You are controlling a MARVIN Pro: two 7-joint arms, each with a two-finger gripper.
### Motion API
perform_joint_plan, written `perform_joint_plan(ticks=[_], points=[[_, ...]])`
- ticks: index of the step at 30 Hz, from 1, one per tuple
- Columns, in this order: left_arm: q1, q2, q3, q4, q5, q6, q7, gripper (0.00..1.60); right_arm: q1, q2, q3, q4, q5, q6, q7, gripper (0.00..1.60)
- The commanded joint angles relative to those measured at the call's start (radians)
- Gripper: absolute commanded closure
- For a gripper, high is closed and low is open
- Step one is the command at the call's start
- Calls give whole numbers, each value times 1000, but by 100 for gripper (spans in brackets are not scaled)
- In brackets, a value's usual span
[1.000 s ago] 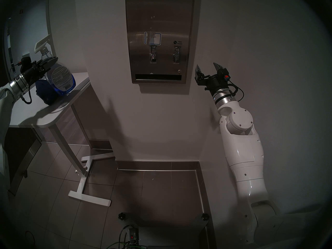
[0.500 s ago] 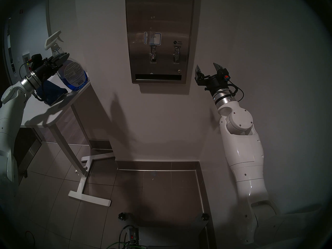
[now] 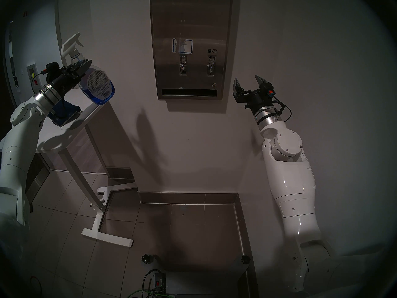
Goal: Pick up the cleaner bottle and spray the cleaner onto the surface
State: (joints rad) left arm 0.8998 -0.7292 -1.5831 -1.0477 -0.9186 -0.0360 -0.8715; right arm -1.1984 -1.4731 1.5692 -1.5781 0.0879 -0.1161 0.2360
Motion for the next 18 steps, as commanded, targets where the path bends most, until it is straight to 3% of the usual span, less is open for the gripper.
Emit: perform_joint_plan(ticks=[1, 18], points=[[7, -10, -67, -111, -37, -27, 65, 160, 30, -1, -1, -31, 1, -9, 2, 0], [138, -69, -170, -289, -27, -38, 290, 160, 31, -1, -2, -33, 1, -10, 2, 0]])
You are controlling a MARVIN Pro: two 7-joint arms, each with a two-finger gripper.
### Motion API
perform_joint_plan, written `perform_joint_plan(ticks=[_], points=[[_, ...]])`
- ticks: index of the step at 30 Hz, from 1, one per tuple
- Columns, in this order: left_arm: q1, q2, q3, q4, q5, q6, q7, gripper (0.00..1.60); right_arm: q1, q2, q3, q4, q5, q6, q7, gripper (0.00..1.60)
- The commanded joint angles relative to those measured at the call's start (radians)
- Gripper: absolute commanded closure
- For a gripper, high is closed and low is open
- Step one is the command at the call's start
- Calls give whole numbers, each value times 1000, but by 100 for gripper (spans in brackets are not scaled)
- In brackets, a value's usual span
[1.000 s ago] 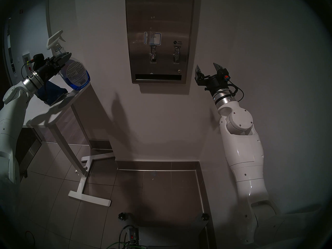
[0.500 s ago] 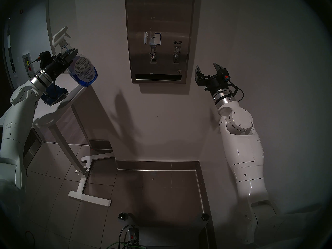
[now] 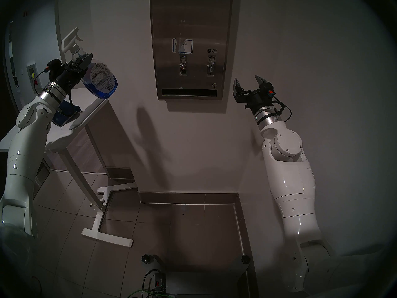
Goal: Pick up the cleaner bottle and spray the cleaner onto the surface
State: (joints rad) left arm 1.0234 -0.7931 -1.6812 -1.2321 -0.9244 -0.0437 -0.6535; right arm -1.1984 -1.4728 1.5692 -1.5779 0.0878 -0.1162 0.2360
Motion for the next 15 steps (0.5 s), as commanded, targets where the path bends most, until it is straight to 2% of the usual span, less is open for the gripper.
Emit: perform_joint_plan(ticks=[1, 15], points=[[24, -9, -78, -119, -20, -30, 86, 160, 31, -1, -2, -34, 1, -10, 2, 0], [118, -57, -142, -256, 0, -27, 272, 160, 31, -1, -2, -36, 1, -10, 3, 0]])
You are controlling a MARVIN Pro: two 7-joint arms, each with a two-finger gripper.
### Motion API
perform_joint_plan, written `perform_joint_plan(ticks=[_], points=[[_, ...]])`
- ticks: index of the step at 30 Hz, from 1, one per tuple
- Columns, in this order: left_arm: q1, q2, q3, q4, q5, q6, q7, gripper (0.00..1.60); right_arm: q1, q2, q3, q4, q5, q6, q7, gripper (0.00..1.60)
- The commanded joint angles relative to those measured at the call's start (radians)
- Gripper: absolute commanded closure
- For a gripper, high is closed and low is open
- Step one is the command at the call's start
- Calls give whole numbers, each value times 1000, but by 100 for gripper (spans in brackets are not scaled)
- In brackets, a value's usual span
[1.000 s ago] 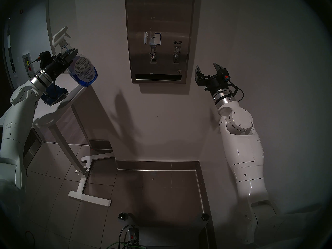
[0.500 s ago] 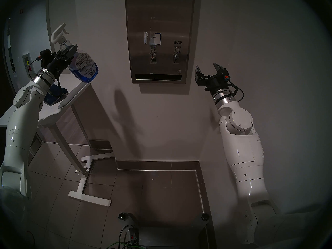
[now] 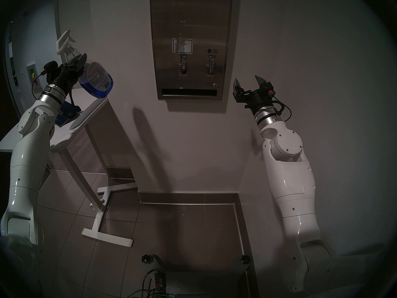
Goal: Pick up the cleaner bottle and spray the cleaner onto the surface
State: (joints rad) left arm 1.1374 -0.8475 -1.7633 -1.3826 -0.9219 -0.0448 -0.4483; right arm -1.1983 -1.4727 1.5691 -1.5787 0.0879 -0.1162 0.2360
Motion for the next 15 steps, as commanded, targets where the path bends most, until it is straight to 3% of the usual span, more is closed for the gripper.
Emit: perform_joint_plan(ticks=[1, 7, 15], points=[[13, -5, -65, -121, -1, -24, 83, 160, 31, -1, -2, -35, 1, -10, 3, 0], [36, -20, -78, -158, 8, -21, 149, 160, 31, -1, -2, -36, 1, -10, 3, 0], [104, -35, -106, -271, 19, 9, 273, 160, 31, -1, -2, -38, 1, -9, 3, 0]])
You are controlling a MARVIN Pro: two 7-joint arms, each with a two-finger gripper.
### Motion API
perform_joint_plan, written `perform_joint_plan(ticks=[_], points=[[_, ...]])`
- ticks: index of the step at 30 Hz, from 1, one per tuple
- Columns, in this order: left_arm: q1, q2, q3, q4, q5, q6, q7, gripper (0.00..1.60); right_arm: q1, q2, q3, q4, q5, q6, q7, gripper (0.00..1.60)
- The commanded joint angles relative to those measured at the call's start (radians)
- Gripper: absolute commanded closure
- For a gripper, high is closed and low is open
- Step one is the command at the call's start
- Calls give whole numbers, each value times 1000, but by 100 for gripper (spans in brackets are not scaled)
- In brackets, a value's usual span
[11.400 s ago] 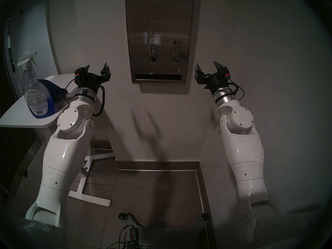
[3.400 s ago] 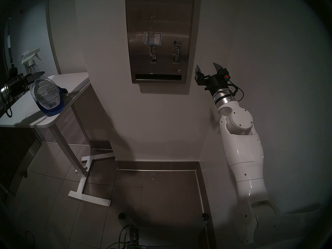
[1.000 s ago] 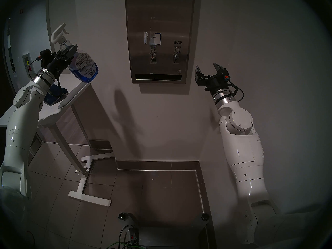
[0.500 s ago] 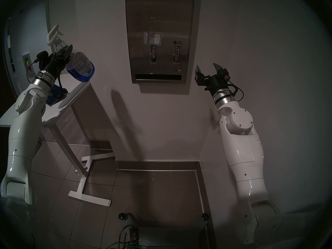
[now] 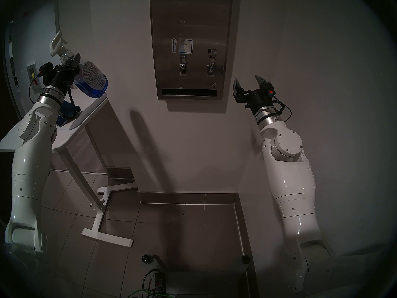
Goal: Pick up the cleaner bottle and spray the cleaner onto the surface
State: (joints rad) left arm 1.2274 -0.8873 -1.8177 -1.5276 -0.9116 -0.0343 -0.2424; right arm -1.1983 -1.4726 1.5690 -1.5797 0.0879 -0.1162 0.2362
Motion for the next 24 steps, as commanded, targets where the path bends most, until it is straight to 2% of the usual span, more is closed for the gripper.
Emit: perform_joint_plan(ticks=[1, 4, 10, 18, 19, 20, 21, 22, 24], points=[[6, 5, -48, -115, 11, -5, 69, 160, 31, -1, -2, -37, 1, -9, 3, 0], [18, 5, -44, -147, 14, 11, 92, 160, 31, -1, -2, -38, 1, -9, 3, 0], [34, 45, -14, -188, 36, 47, 59, 160, 31, -1, -2, -38, 1, -9, 3, 0], [64, 90, -10, -256, 73, 105, 45, 160, 31, -1, -2, -38, 1, -9, 3, 0], [75, 96, -14, -292, 79, 137, 51, 160, 31, -1, -2, -38, 1, -9, 3, 0], [59, 100, -4, -274, 81, 138, 36, 160, 31, -1, -2, -38, 1, -9, 3, 0], [77, 101, -10, -311, 80, 167, 49, 160, 31, -1, -2, -38, 2, -9, 3, 0], [65, 105, -1, -300, 83, 170, 37, 160, 31, -1, -2, -38, 2, -9, 3, 0], [72, 108, 2, -334, 88, 201, 41, 160, 31, -1, -2, -38, 2, -9, 3, 0]])
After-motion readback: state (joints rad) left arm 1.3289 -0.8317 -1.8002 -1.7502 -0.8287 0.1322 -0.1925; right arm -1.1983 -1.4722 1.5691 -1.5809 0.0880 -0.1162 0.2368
